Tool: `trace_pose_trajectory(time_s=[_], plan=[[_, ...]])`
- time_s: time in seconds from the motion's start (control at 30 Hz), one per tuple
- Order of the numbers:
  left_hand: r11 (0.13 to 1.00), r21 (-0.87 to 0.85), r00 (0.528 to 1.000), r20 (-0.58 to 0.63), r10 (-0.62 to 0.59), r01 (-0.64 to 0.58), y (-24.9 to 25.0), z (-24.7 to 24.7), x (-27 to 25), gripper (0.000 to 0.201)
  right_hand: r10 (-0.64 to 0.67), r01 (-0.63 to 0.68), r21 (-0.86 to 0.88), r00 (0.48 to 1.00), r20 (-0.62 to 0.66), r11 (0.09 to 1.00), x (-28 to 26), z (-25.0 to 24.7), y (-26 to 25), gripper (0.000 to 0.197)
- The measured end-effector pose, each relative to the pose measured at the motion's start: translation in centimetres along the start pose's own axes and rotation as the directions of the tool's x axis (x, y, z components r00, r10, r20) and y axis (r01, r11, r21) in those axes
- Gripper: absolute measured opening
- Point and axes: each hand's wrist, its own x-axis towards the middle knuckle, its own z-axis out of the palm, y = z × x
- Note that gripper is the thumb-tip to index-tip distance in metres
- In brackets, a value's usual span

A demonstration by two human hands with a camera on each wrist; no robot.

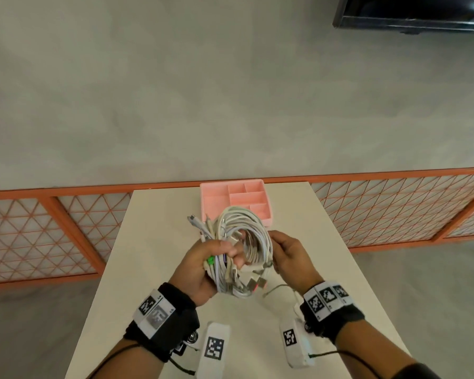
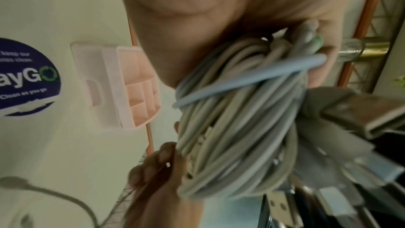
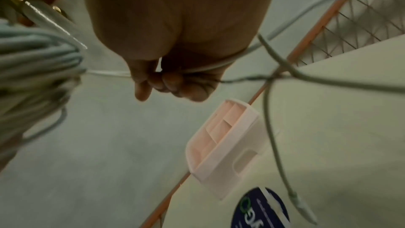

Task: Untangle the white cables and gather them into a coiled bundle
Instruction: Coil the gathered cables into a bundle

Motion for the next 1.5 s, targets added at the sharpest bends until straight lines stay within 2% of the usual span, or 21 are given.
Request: trace_pose_trajectory(time_s=[0.07,0.13,0.17,0.27,0.3,0.37,0.43,0.53,0.63,0.73,0.83,0.93,1.0,1.03,1.13,1.17,1.23,1.33,1.43,1.5], plan=[[0.997,-0.033,0.997,-0.022,0.067,-0.068,0.6,0.0,0.3,0.066,-0.02,0.02,-0.04,1.0,-0.008,0.999,-1.1,1.2,0.9,0.022],[0.993,-0.027,0.99,-0.073,0.117,-0.119,0.9,0.0,0.8,0.062,-0.022,0.025,-0.091,0.999,0.039,0.996,-2.3,2.3,1.3,0.02],[0.991,-0.021,0.986,-0.102,0.133,-0.136,0.9,0.1,1.0,0.053,-0.019,0.029,-0.135,0.997,0.077,0.99,-2.9,2.9,1.3,0.019],[0.979,0.077,0.953,-0.226,0.2,-0.187,0.5,0.5,1.2,0.004,-0.024,0.061,-0.262,0.989,0.143,0.963,-3.8,4.5,1.0,0.017],[0.974,0.096,0.94,-0.256,0.224,-0.206,0.3,0.6,1.2,0.005,-0.014,0.053,-0.262,0.989,0.148,0.963,-3.8,4.8,1.0,0.016],[0.971,0.066,0.925,-0.295,0.239,-0.23,0.1,0.6,1.4,0.005,0.069,-0.035,-0.194,0.983,0.17,0.98,-4.0,5.1,1.0,0.017],[0.969,0.017,0.916,-0.321,0.24,-0.248,0.3,0.3,1.4,0.007,0.177,-0.172,-0.039,0.967,0.182,0.984,-4.1,5.0,1.1,0.023],[0.957,0.009,0.891,-0.364,0.273,-0.289,1.0,-0.2,1.4,0.013,0.314,-0.358,0.268,0.929,0.193,0.894,-4.3,4.4,0.8,0.018],[0.943,0.025,0.854,-0.416,0.313,-0.333,1.3,-0.4,1.5,0.03,0.342,-0.396,0.34,0.916,0.209,0.853,-4.3,3.9,1.0,0.017],[0.934,0.072,0.821,-0.456,0.343,-0.35,1.4,-0.6,1.6,0.018,0.346,-0.408,0.365,0.911,0.225,0.837,-4.4,3.9,1.1,0.036],[0.928,0.117,0.778,-0.514,0.362,-0.355,1.4,-1.2,1.9,0.013,0.356,-0.418,0.385,0.907,0.226,0.823,-4.7,4.0,1.2,0.043],[0.913,0.159,0.727,-0.561,0.397,-0.376,1.3,-1.8,2.1,0.011,0.347,-0.394,0.247,0.913,0.213,0.885,-4.8,4.4,1.6,0.032],[0.899,0.198,0.68,-0.596,0.427,-0.391,1.1,-2.1,2.2,0.006,0.3,-0.314,0.031,0.928,0.22,0.949,-5.0,4.6,1.7,0.027],[0.889,0.235,0.655,-0.607,0.45,-0.393,0.9,-2.2,2.2,0.009,0.275,-0.258,-0.1,0.931,0.241,0.961,-5.2,4.7,1.5,0.026],[0.836,0.424,0.604,-0.58,0.547,-0.349,0.5,-2.1,2.0,0.013,0.233,-0.074,-0.395,0.898,0.373,0.916,-5.9,4.6,-0.1,0.023],[0.8,0.51,0.604,-0.542,0.584,-0.315,0.2,-2.2,1.9,0.02,0.217,-0.007,-0.45,0.883,0.416,0.893,-6.0,4.5,-0.9,0.023],[0.751,0.614,0.637,-0.483,0.6,-0.241,-0.5,-2.4,1.6,0.014,0.177,0.109,-0.515,0.862,0.474,0.85,-6.1,4.2,-2.7,0.027],[0.692,0.708,0.756,-0.373,0.538,-0.143,-1.6,-3.2,1.1,0.007,0.111,0.246,-0.56,0.843,0.527,0.791,-5.2,3.3,-5.6,0.027],[0.743,0.664,0.871,-0.312,0.379,-0.086,-2.6,-3.0,0.6,0.012,0.054,0.336,-0.577,0.831,0.554,0.744,-3.5,1.9,-8.1,0.023],[0.809,0.588,0.895,-0.363,0.26,0.003,-3.2,-2.6,0.4,0.011,0.039,0.352,-0.587,0.835,0.548,0.729,-2.3,1.0,-9.5,0.023]])
